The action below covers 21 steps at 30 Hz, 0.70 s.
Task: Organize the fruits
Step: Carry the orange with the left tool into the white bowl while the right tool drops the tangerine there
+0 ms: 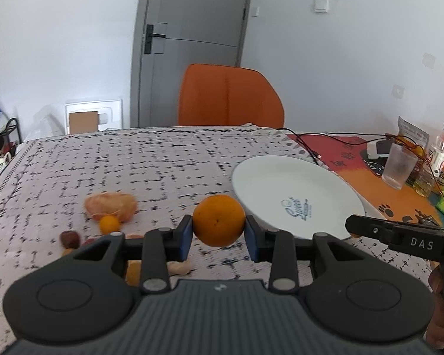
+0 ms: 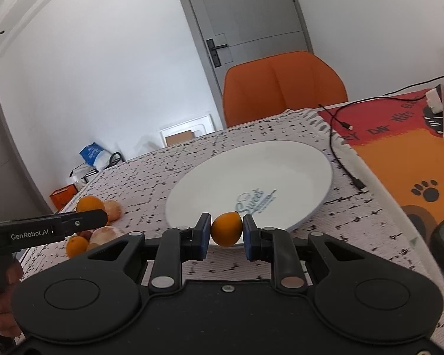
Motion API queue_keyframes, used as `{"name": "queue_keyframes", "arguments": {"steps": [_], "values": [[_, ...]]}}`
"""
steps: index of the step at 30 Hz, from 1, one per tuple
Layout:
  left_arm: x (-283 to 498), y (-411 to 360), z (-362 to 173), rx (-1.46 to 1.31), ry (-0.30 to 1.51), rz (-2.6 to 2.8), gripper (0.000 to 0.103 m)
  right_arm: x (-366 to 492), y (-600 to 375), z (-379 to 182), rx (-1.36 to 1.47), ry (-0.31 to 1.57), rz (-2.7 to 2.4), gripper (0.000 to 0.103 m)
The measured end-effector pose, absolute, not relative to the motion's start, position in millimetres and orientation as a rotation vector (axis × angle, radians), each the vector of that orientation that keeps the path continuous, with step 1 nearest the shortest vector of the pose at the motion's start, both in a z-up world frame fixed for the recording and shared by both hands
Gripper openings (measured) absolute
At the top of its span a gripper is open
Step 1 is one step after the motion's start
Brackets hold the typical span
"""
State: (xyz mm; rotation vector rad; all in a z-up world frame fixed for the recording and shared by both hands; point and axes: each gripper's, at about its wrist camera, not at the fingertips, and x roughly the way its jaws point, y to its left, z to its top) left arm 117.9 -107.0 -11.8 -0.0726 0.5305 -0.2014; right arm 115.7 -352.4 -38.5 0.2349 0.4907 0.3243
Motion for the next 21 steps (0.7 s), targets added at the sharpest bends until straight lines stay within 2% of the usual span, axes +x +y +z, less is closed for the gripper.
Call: {"name": "queue_keyframes", "arguments": {"steps": [16, 21], "values": [[156, -148, -17, -0.026, 0.551, -0.281, 0.035, 138, -367, -44, 0.244, 0.496, 0.299, 0.022], [166, -158, -20, -0.018, 0.563, -0.302, 0.035, 138, -368, -45, 0.237, 0.478, 0.285, 0.028]]}}
